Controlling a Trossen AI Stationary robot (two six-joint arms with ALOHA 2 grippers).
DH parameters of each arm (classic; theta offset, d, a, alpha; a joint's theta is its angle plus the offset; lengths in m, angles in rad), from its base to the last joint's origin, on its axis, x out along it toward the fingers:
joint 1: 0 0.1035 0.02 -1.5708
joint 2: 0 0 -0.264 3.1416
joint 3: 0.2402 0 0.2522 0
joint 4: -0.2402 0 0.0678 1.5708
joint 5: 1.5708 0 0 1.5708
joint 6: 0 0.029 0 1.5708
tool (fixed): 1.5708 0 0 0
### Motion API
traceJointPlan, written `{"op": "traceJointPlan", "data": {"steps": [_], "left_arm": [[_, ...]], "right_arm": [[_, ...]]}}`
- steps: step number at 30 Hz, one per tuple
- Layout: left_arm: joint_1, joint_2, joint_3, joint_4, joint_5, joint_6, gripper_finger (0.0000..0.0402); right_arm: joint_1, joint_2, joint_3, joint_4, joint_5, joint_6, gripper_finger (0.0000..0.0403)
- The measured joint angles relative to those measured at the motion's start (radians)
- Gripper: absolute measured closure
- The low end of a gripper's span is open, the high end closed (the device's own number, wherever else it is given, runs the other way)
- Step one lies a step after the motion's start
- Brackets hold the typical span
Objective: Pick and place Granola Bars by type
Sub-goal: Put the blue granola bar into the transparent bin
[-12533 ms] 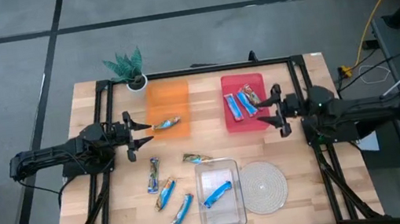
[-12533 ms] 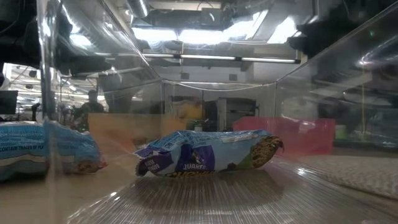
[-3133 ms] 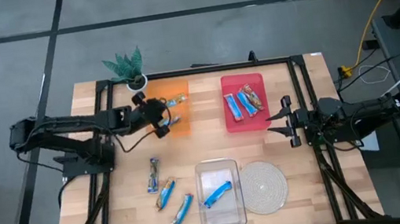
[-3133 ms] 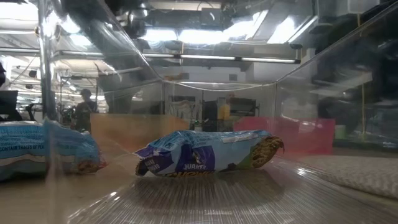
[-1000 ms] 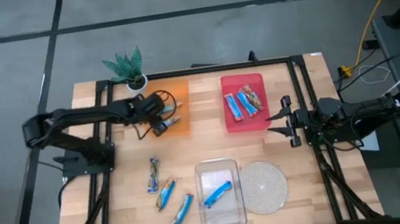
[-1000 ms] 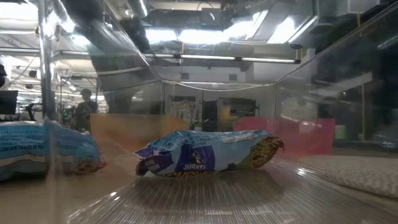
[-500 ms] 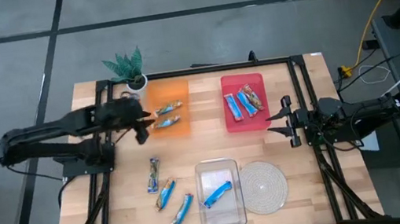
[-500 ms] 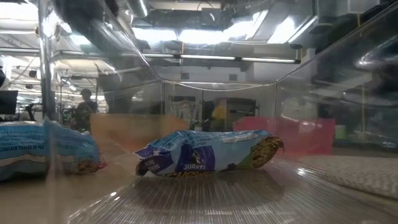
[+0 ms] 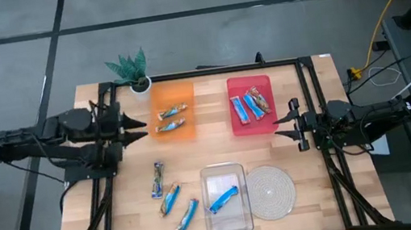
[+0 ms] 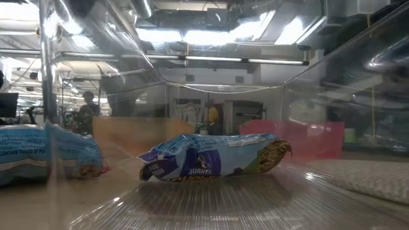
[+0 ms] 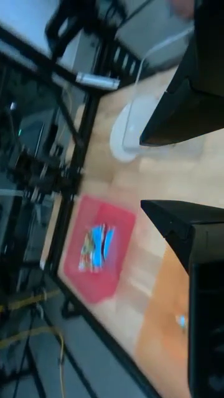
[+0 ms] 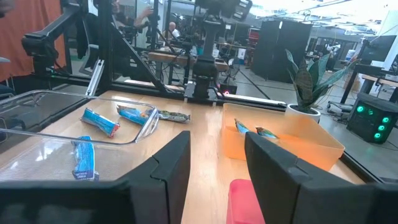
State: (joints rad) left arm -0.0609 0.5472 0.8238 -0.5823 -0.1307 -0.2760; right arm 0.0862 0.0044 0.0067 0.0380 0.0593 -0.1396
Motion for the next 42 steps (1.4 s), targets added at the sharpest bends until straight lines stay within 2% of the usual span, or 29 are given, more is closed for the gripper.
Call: {"op": "traceJointPlan", "data": {"steps": [8, 15, 21, 32, 42], "left_arm": [[-0.194, 0.077, 0.0, 0.0, 0.019, -0.065, 0.0258], [-0.407, 0.265, 0.0, 0.005, -0.096, -0.171, 0.0258], [-0.522, 0.419, 0.0, 0.031, -0.168, -0.264, 0.0258], [-0.582, 0.575, 0.0, -0.002, -0.295, -0.504, 0.0258], [-0.579, 0.711, -0.001, -0.202, -0.285, -0.735, 0.0258]], "right_arm": [[0.0, 0.0, 0.0, 0.0, 0.0, 0.0, 0.0247], [0.0, 0.0, 0.0, 0.0, 0.0, 0.0, 0.0247], [0.0, 0.0, 0.0, 0.0, 0.0, 0.0, 0.0247], [0.0, 0.0, 0.0, 0.0, 0.0, 0.0, 0.0247], [0.0, 0.0, 0.0, 0.0, 0.0, 0.0, 0.0247]]}}
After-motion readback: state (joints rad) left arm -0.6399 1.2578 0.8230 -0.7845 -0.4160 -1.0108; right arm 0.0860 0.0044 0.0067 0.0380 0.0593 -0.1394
